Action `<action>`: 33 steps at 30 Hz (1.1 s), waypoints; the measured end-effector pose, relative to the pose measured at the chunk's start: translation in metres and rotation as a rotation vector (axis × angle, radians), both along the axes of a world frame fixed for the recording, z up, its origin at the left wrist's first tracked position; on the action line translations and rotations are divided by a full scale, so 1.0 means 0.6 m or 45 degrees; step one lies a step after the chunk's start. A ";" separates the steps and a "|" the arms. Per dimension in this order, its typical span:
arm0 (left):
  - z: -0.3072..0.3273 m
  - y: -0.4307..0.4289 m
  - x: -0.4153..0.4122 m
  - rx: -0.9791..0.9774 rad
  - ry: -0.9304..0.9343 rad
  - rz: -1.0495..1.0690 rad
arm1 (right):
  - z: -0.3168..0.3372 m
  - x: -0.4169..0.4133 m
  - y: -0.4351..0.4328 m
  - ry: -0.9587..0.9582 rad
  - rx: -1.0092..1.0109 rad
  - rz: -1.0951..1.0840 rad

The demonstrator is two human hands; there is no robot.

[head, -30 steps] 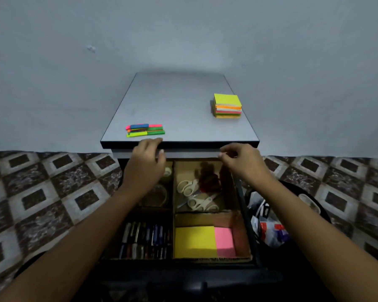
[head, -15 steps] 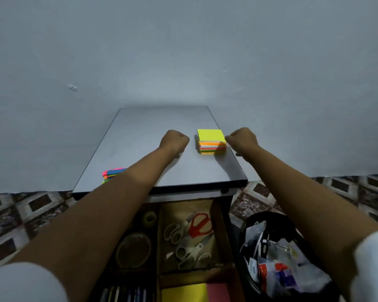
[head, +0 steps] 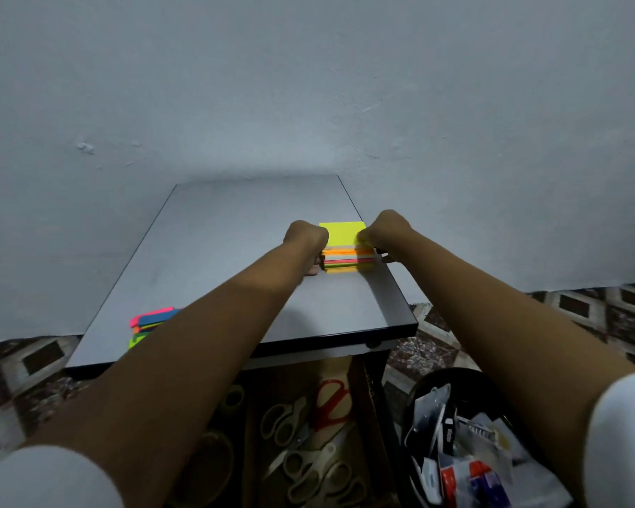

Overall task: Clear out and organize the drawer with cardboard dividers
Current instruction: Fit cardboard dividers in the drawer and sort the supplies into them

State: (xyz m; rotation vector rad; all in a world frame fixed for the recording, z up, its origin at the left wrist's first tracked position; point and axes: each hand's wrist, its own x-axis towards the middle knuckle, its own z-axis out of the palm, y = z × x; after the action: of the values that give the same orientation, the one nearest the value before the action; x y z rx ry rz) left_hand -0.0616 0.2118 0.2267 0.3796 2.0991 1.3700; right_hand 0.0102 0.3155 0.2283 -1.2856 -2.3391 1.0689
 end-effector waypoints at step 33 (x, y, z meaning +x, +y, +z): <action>0.031 -0.143 0.052 0.540 -0.633 -0.042 | 0.044 0.116 -0.116 0.647 -0.834 -0.125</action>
State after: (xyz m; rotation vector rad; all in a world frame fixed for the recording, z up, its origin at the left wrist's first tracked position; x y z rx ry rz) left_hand -0.0303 0.1258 0.2454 0.2083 1.3962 1.6853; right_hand 0.0796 0.2458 0.2550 -1.1054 -1.5842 1.9501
